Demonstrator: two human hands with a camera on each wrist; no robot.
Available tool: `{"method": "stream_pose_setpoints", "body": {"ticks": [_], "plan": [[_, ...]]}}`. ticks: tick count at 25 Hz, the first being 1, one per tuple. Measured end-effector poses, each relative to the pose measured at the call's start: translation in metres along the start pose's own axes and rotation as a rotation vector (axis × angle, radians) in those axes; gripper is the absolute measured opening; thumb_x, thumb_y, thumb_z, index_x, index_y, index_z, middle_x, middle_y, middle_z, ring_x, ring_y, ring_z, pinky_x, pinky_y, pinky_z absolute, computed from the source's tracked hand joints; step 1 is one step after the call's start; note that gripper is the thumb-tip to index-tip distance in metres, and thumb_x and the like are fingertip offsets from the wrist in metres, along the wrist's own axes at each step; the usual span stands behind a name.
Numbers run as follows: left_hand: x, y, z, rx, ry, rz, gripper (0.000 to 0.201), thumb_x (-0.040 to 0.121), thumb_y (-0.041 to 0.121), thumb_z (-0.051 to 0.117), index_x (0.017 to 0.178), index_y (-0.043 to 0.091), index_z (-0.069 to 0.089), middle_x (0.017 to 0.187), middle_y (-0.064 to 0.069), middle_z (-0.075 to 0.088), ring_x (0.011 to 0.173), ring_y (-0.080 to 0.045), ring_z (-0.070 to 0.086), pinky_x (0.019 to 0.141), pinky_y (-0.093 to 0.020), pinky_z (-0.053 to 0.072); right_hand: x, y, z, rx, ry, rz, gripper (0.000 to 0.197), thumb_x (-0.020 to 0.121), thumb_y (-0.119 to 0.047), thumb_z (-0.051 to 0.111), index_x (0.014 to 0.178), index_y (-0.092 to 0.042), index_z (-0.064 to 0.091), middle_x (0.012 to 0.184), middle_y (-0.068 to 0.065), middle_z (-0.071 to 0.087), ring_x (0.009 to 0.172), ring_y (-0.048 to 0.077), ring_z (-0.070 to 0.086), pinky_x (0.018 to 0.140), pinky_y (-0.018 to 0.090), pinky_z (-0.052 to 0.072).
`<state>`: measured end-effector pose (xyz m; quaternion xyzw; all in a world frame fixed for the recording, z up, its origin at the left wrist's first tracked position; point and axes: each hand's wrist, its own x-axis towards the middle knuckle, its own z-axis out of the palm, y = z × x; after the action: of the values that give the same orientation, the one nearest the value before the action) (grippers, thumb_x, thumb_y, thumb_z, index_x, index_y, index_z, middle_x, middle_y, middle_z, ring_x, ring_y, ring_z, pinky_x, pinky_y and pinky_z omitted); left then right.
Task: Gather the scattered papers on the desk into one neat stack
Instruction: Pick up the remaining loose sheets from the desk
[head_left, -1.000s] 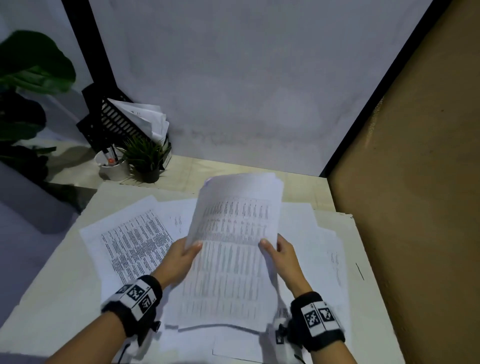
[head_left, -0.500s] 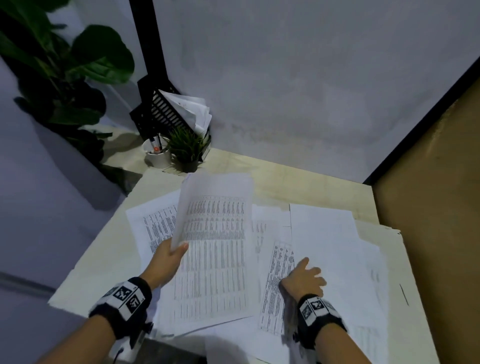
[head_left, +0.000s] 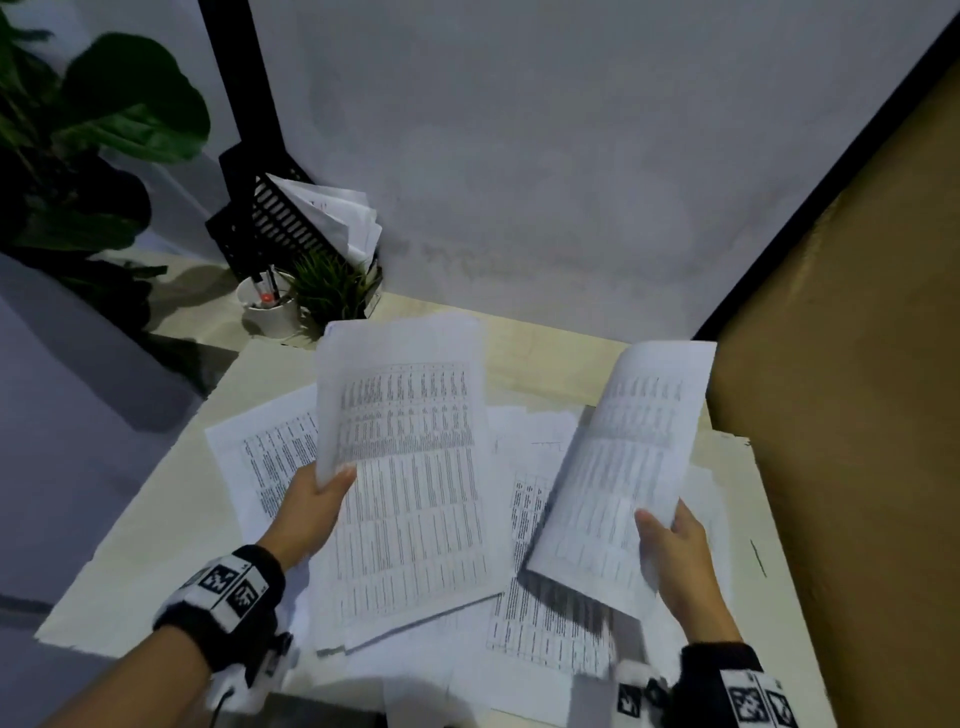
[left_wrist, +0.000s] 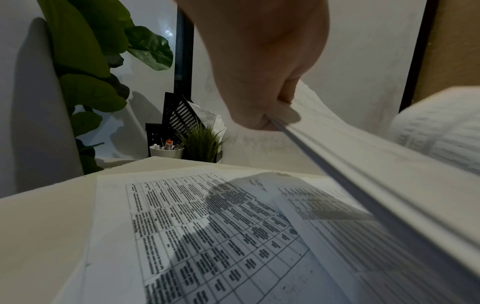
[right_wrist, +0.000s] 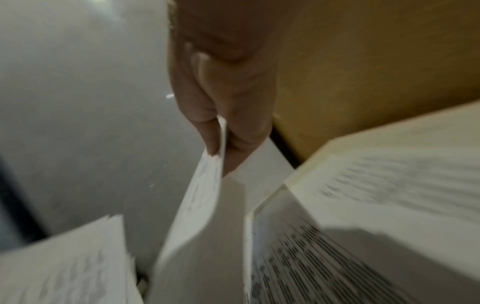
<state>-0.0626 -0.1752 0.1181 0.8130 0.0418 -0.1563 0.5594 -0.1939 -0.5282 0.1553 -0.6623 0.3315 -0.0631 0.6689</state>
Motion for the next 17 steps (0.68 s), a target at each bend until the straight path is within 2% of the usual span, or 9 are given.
{"method": "stream_pose_setpoints", "body": {"ticks": [2, 4, 6, 7, 9, 12, 13, 15, 17], "plan": [[0.004, 0.005, 0.004, -0.041, -0.005, 0.016, 0.025, 0.092, 0.03, 0.045, 0.104, 0.011, 0.056, 0.088, -0.009, 0.056, 0.082, -0.022, 0.054, 0.072, -0.034, 0.044, 0.0, 0.035, -0.019, -0.041, 0.097, 0.204, 0.025, 0.089, 0.006, 0.047, 0.109, -0.005, 0.055, 0.101, 0.009, 0.063, 0.093, 0.03, 0.06, 0.078, 0.032, 0.048], [0.005, 0.009, 0.007, -0.057, -0.018, 0.036, 0.028, 0.093, 0.03, 0.045, 0.11, 0.01, 0.055, 0.093, -0.006, 0.057, 0.087, -0.022, 0.055, 0.078, -0.036, 0.045, 0.005, 0.078, -0.027, -0.332, 0.255, 0.397, 0.02, 0.084, 0.004, 0.05, 0.102, 0.004, 0.06, 0.103, 0.017, 0.065, 0.092, 0.033, 0.06, 0.078, 0.032, 0.048], [0.005, 0.011, 0.009, -0.034, -0.04, 0.054, 0.028, 0.093, 0.032, 0.044, 0.108, 0.012, 0.054, 0.091, -0.008, 0.055, 0.087, -0.023, 0.054, 0.073, -0.034, 0.046, 0.004, 0.1, -0.018, -0.676, 0.338, 0.5, 0.029, 0.082, -0.014, 0.058, 0.107, 0.0, 0.059, 0.116, 0.021, 0.058, 0.104, 0.036, 0.054, 0.087, 0.039, 0.047], [0.004, 0.012, 0.01, -0.017, -0.045, 0.056, 0.025, 0.093, 0.032, 0.044, 0.105, 0.012, 0.054, 0.088, -0.01, 0.053, 0.083, -0.024, 0.053, 0.067, -0.032, 0.046, 0.0, 0.103, -0.008, -0.812, 0.339, 0.531, 0.043, 0.079, -0.026, 0.063, 0.114, -0.003, 0.054, 0.125, 0.02, 0.05, 0.112, 0.038, 0.046, 0.09, 0.043, 0.044], [0.002, 0.014, 0.014, 0.001, -0.025, 0.045, 0.019, 0.093, 0.028, 0.044, 0.095, 0.011, 0.051, 0.077, -0.011, 0.048, 0.069, -0.022, 0.048, 0.056, -0.028, 0.043, -0.008, 0.094, 0.015, -0.871, 0.315, 0.523, 0.068, 0.074, -0.037, 0.071, 0.127, -0.007, 0.042, 0.135, 0.018, 0.034, 0.121, 0.038, 0.034, 0.093, 0.048, 0.04], [-0.002, 0.014, 0.017, -0.01, 0.004, 0.016, 0.021, 0.092, 0.025, 0.045, 0.081, 0.008, 0.047, 0.06, -0.009, 0.037, 0.053, -0.016, 0.037, 0.049, -0.027, 0.037, -0.008, 0.085, 0.045, -0.736, 0.319, 0.463, 0.088, 0.07, -0.026, 0.078, 0.138, -0.009, 0.024, 0.137, 0.02, 0.035, 0.121, 0.039, 0.039, 0.09, 0.048, 0.043], [-0.002, 0.013, 0.016, -0.011, 0.012, 0.008, 0.021, 0.092, 0.026, 0.046, 0.081, 0.008, 0.047, 0.06, -0.009, 0.037, 0.053, -0.016, 0.037, 0.05, -0.028, 0.037, -0.006, 0.086, 0.048, -0.751, 0.304, 0.465, 0.088, 0.071, -0.024, 0.077, 0.139, -0.009, 0.023, 0.134, 0.018, 0.044, 0.119, 0.037, 0.044, 0.093, 0.047, 0.04], [-0.004, 0.012, 0.011, -0.012, 0.016, 0.01, 0.019, 0.091, 0.029, 0.047, 0.088, 0.01, 0.049, 0.068, -0.011, 0.043, 0.062, -0.018, 0.042, 0.055, -0.03, 0.04, -0.003, 0.084, 0.047, -0.775, 0.252, 0.448, 0.066, 0.075, -0.021, 0.071, 0.131, -0.009, 0.037, 0.123, 0.015, 0.059, 0.111, 0.032, 0.054, 0.099, 0.041, 0.035], [-0.008, 0.015, 0.007, -0.039, 0.023, 0.015, 0.017, 0.09, 0.028, 0.047, 0.094, 0.012, 0.05, 0.078, -0.011, 0.049, 0.071, -0.019, 0.047, 0.06, -0.031, 0.043, -0.004, 0.077, 0.042, -0.658, 0.222, 0.382, 0.048, 0.082, -0.014, 0.063, 0.126, -0.004, 0.047, 0.128, 0.017, 0.057, 0.113, 0.032, 0.055, 0.103, 0.04, 0.038]]}}
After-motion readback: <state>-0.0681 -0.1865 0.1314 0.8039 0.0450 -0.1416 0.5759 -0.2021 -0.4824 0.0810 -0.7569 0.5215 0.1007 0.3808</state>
